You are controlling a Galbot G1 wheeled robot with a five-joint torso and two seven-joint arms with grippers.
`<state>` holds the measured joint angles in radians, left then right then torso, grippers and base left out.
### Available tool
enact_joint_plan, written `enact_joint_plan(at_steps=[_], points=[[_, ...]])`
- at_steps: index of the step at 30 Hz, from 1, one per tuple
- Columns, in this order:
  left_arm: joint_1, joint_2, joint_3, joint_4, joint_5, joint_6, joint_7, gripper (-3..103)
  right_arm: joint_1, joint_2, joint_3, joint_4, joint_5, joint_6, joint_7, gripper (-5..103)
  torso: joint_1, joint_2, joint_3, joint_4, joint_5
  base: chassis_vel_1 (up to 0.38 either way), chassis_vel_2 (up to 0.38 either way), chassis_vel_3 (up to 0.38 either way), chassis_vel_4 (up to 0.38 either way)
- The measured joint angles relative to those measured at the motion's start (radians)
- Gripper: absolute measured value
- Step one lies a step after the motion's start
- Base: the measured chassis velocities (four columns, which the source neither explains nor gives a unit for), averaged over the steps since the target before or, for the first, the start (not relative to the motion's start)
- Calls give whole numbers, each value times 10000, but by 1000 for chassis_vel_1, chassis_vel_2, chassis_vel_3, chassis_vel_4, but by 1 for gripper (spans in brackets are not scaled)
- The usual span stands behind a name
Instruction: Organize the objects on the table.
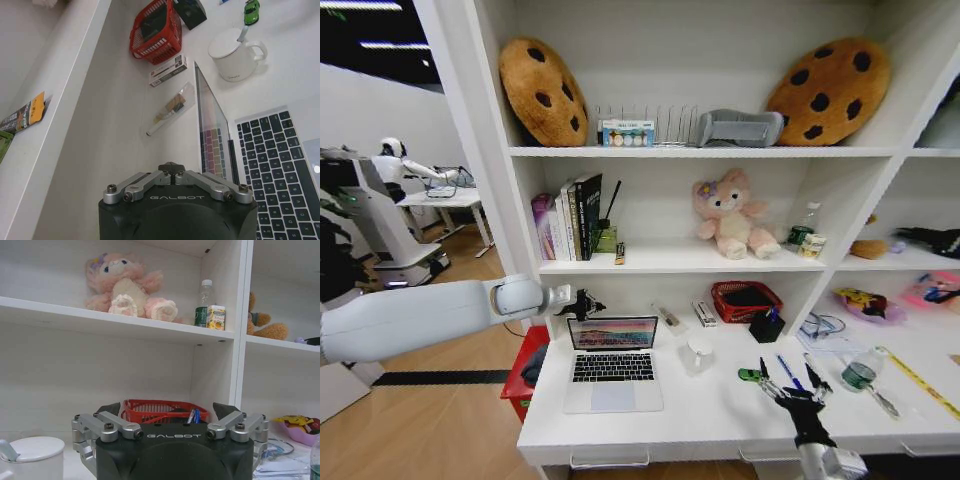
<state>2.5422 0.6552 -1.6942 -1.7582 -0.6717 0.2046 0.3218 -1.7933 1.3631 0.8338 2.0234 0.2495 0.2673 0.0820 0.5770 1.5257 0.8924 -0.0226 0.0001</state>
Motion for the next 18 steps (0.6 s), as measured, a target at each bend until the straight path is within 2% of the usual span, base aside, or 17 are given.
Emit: enact_joint_plan(at_steps=[11,13,14,16,17,18], points=[[26,328,78,248,-15,-14,198,0,-171,100,127,-195,88,230,-118,100,0,0,0,-2,-1,0,0,0,0],[-232,390,166,405,-13,142,824,0,-197,123,157,-321,113,315,-180,100,-1,0,-1,0,2,0,0,0,0],[-232,390,166,405,-13,142,824,0,-197,123,157,-321,113,315,-180,100,-1,0,-1,0,2,0,0,0,0],[-489,455,276,540,11,149,1505,0,-180,148,146,-350,115,333,-188,100,0,0,0,0,-1,0,0,0,0],[-489,455,276,540,11,149,1505,0,-180,148,146,-350,115,333,-188,100,0,0,0,0,-1,0,0,0,0],[-696,491,401,543,52,149,1859,0,-172,161,134,-356,115,341,-190,100,0,0,-1,0,0,0,0,0,0]])
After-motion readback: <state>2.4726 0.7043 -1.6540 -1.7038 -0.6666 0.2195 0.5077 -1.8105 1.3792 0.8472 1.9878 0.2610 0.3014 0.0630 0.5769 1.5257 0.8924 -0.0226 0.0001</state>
